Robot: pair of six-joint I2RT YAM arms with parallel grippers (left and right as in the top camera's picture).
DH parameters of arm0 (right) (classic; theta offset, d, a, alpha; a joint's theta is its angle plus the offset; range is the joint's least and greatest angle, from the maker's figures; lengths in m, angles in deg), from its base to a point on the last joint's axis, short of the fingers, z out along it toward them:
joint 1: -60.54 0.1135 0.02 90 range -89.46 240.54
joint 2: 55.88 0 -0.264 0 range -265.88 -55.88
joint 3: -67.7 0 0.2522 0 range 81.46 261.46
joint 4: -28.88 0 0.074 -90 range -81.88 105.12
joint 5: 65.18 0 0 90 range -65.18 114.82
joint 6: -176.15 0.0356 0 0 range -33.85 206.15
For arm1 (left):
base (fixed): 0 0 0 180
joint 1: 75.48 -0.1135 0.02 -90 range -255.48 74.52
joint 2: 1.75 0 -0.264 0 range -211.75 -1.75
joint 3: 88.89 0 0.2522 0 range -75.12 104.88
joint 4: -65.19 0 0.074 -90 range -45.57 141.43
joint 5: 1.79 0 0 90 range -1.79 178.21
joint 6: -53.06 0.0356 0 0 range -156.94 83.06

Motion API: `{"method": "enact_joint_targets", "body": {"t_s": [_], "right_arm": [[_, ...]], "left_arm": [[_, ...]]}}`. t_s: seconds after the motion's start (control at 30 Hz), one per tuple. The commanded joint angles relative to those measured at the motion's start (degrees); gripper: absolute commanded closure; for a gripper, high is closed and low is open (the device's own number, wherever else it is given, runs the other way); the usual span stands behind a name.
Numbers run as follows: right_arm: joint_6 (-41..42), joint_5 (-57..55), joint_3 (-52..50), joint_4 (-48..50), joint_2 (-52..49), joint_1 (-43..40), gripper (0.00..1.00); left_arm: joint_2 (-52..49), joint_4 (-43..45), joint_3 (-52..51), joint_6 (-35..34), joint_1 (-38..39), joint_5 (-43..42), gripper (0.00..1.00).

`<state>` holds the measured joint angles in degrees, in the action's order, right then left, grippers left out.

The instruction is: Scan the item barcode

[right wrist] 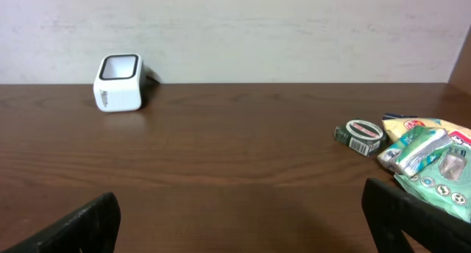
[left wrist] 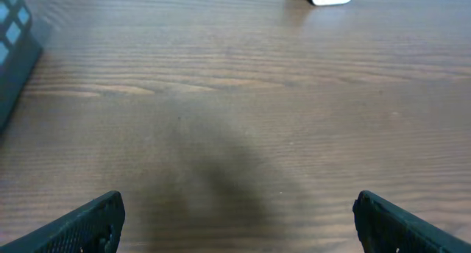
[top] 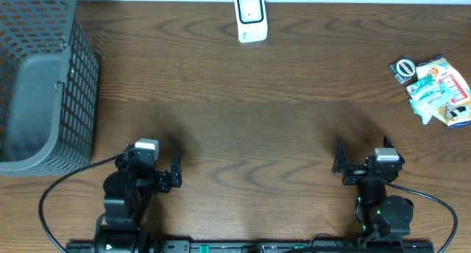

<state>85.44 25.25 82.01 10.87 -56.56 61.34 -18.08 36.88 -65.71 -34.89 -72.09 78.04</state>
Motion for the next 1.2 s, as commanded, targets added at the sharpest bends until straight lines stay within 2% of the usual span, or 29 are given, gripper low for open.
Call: {"method": "enact_joint_targets", "body": {"t_s": [0.0, 0.33, 0.5, 0.67, 0.9, 1.17], "right_arm": [[-0.9, -0.1, -0.2, -0.1, 0.3, -0.4, 0.01], [-0.9, -0.1, -0.2, -0.1, 0.3, -0.4, 0.01], [-0.9, -0.1, -0.2, -0.1, 0.3, -0.4, 0.01], [-0.9, -0.1, -0.2, -0.1, 0.3, -0.4, 0.01], [-0.9, -0.1, -0.2, -0.1, 0.3, -0.4, 0.01], [-0.9, -0.1, -0.2, -0.1, 0.3, -0.4, 0.01]], "left_arm": [[3.1, 2.6, -3.3, 1.1, -0.7, 0.3, 0.02], [9.3, 11.7, -9.2, 0.9, -1.0, 0.3, 0.02], [12.2, 11.8, -9.2, 0.6, -2.3, 0.3, 0.02], [16.3, 11.5, -9.2, -2.8, -3.7, 0.3, 0.02], [16.3, 11.4, -9.2, -5.6, -3.7, 0.3, 0.02], [16.3, 11.3, -9.2, -4.6, -3.3, 0.3, 0.02]]}}
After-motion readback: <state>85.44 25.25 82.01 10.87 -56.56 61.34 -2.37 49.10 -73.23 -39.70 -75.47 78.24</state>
